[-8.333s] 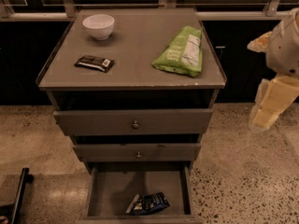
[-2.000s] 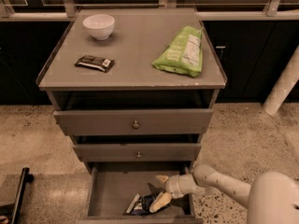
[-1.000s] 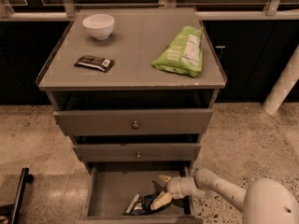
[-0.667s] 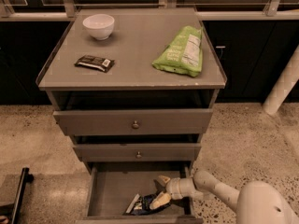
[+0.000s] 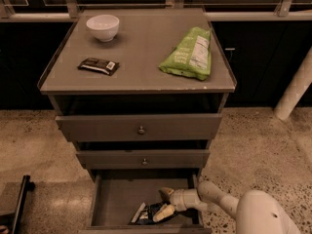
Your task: Pick blue chip bag from bottom drawer and place on counter
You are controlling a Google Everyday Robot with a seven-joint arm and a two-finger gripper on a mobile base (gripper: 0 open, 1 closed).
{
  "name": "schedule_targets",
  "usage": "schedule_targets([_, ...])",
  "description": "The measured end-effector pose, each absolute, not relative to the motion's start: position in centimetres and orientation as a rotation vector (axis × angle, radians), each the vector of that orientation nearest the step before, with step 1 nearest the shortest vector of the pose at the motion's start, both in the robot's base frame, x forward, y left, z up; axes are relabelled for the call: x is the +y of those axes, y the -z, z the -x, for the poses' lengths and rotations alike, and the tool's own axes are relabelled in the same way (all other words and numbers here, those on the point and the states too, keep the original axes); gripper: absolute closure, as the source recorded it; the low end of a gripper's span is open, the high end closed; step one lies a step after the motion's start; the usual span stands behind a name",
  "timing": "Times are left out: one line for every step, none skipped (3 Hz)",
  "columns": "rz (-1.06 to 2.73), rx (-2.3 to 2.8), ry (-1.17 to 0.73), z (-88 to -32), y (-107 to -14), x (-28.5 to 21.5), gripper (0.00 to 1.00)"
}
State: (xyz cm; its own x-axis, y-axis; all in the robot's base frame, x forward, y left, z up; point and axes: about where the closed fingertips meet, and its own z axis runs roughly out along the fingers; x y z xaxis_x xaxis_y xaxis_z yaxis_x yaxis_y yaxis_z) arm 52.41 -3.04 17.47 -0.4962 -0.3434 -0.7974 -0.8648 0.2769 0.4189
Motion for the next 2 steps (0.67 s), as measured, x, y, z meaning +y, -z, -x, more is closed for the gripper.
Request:
schedule_targets([1.075, 1.979, -1.197, -52.0, -16.7, -2.8, 0.00])
schedule_targets([1.067, 1.995, -1.209, -51.5, -15.6, -2.8, 0.14])
